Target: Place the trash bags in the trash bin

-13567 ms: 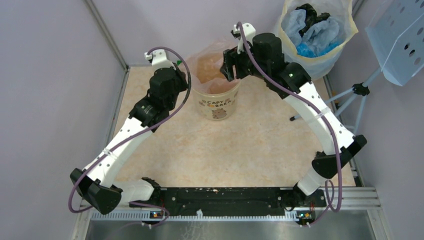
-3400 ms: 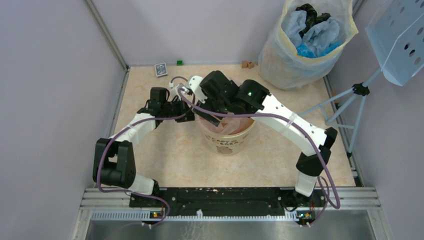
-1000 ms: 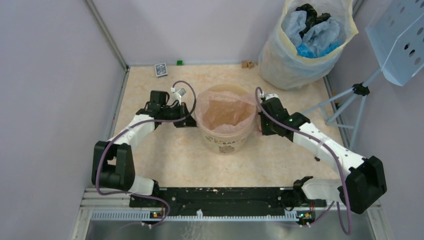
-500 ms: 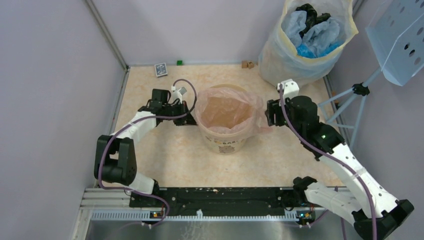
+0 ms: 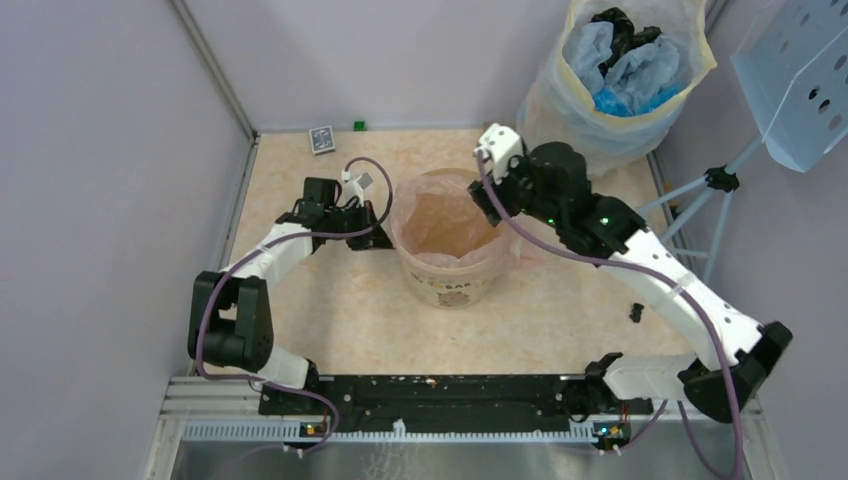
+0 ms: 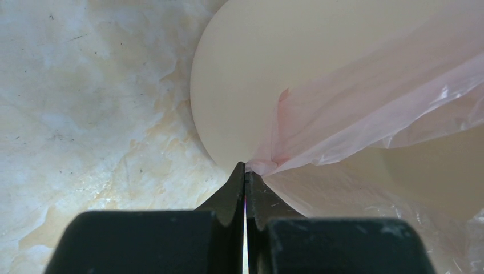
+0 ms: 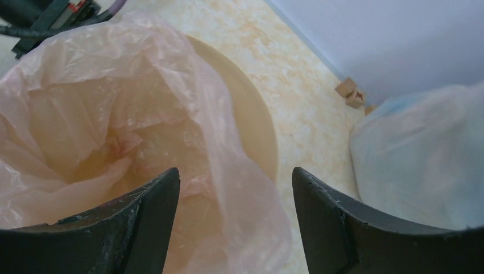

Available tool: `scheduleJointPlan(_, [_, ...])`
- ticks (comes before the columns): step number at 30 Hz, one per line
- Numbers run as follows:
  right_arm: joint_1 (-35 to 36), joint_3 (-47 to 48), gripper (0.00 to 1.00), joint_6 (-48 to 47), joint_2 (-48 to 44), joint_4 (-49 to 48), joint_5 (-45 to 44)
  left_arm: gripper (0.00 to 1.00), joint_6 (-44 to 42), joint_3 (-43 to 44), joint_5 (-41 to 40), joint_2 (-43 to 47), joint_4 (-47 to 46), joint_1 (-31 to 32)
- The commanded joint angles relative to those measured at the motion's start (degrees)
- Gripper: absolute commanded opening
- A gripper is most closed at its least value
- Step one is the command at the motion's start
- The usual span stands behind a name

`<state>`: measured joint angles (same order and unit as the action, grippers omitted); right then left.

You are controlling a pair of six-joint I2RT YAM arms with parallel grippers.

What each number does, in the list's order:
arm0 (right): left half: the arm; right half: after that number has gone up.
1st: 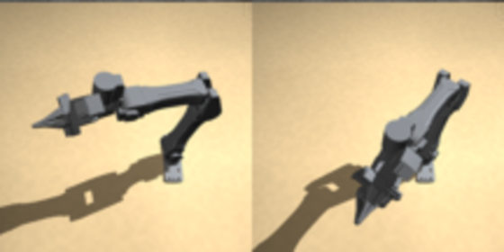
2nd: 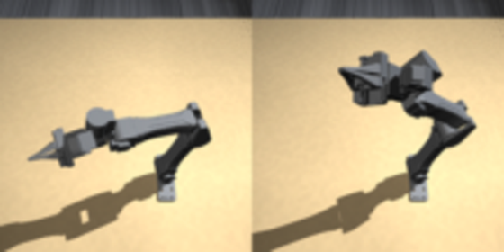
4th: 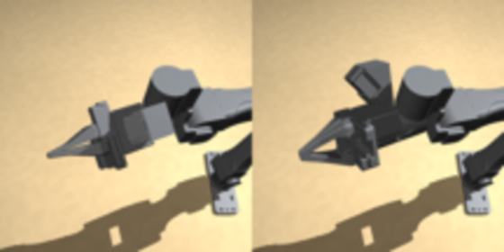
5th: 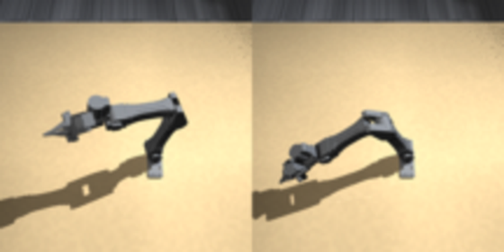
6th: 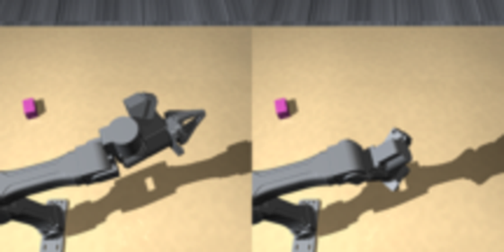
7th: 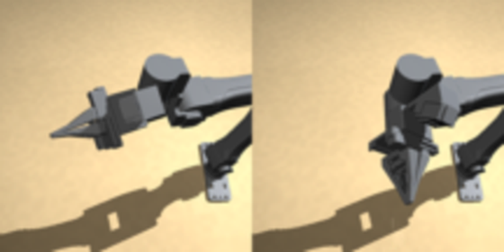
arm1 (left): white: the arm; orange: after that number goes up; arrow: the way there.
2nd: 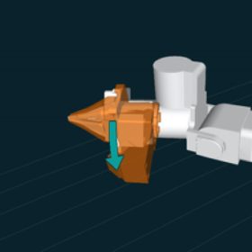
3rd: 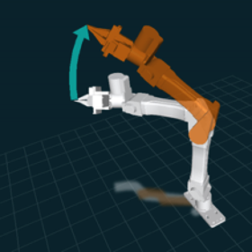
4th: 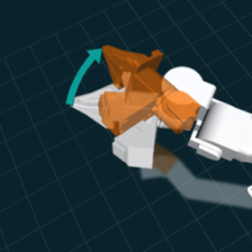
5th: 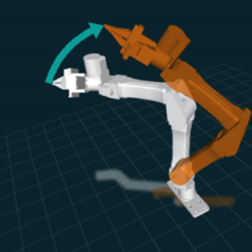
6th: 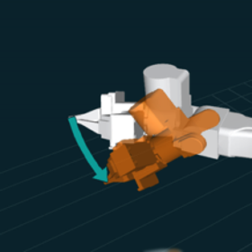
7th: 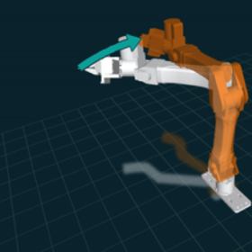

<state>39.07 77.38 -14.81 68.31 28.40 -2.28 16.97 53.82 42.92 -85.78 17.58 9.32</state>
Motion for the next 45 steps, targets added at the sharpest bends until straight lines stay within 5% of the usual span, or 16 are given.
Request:
scheduleJointPlan(1, [4.67,4.41,0.72,-7.27,6.55,3.3,-5.08,0.0,0.21,2.22,0.05,0.26,-2.27,0.04])
scheduleJointPlan(8, [4.91,6.21,0.6,-7.59,11.3,2.16,-16.93,0.0,0.39,3.54,-0.78,-0.39,-2.1,-0.01])
scheduleJointPlan(12, [1.0,9.17,0.3,-3.95,11.96,2.25,-14.71,0.0,-0.65,5.0,-1.53,-1.71,-0.74,-0.17])
scheduleJointPlan(18, [-5.33,14.42,0.05,-0.74,15.51,4.82,-4.75,0.0,-1.23,7.04,-1.36,-4.2,0.36,-0.61])
scheduleJointPlan(35, [-20.04,22.67,0.0,10.21,30.77,10.88,18.13,0.0,-1.39,10.8,-0.79,-11.75,1.37,-1.84])
scheduleJointPlan(42, [-20.26,13.94,0.0,14.26,29.03,8.77,21.88,0.0,-0.8,8.11,0.64,-11.84,-0.01,-1.85])
scheduleJointPlan(45, [-20.26,12.41,0.24,16.57,26.8,8.44,20.6,0.0,-0.93,7.72,0.5,-11.31,-0.12,-1.84])
